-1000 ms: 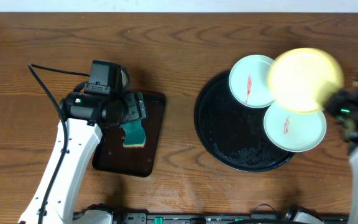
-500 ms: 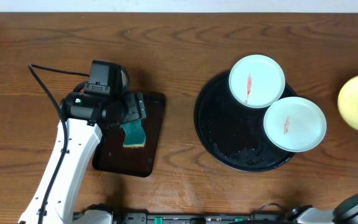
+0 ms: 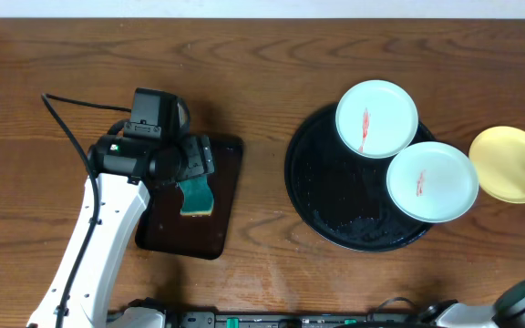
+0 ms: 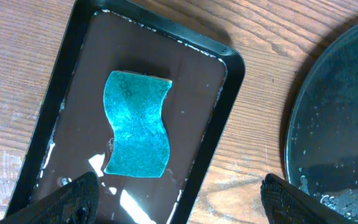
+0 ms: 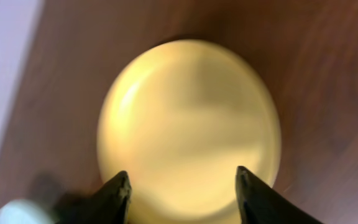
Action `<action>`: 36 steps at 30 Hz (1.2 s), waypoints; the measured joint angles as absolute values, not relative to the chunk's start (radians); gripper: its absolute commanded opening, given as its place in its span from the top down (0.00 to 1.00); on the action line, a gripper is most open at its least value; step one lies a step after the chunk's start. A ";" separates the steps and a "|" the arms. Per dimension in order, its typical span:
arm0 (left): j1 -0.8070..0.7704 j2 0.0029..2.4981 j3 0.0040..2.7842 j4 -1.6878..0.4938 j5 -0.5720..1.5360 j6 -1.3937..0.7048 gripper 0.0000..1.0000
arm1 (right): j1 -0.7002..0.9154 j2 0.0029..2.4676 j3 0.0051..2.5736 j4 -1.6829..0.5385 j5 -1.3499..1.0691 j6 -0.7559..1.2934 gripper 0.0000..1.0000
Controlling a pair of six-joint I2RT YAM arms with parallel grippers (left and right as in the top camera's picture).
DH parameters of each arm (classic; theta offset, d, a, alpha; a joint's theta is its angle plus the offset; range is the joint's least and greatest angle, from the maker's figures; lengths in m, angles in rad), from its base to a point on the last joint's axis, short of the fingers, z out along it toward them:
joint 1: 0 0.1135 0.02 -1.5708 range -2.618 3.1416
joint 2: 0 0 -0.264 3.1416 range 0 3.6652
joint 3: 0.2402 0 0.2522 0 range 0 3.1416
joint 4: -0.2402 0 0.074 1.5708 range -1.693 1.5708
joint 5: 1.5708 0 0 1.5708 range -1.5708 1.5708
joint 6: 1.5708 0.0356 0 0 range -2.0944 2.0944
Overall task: Clean dirty plates on tray and stack at the side
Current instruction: 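Lift the yellow plate and place it right of the round tray, then pull a pale green plate toward the tray center with the right gripper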
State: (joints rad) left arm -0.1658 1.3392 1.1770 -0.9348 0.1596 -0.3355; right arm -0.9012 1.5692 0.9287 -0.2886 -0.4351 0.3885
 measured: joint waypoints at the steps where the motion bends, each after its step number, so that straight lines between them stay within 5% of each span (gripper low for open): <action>1: -0.166 1.339 1.177 -0.935 0.160 -0.336 0.16 | -0.890 1.528 0.929 -0.318 -0.449 0.382 0.56; 9: -0.166 1.339 1.177 -0.935 0.160 -0.336 0.16 | -0.678 1.336 0.937 -0.594 -0.338 0.279 0.57; 20: -0.166 1.340 1.177 -0.935 0.160 -0.336 0.16 | -0.416 1.515 0.933 -0.640 0.068 0.227 0.65; 26: -0.166 1.339 1.177 -0.935 0.160 -0.336 0.16 | -0.416 1.599 0.929 -0.656 0.101 0.211 0.98; 36: -0.165 1.339 1.177 -0.935 0.159 -0.336 0.16 | -0.412 1.471 0.928 -0.763 0.004 0.215 0.99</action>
State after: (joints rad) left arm -0.1654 1.3392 1.1770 -0.9348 0.1593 -0.3355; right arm -0.4122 1.4708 0.9279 -0.7631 0.0044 0.2153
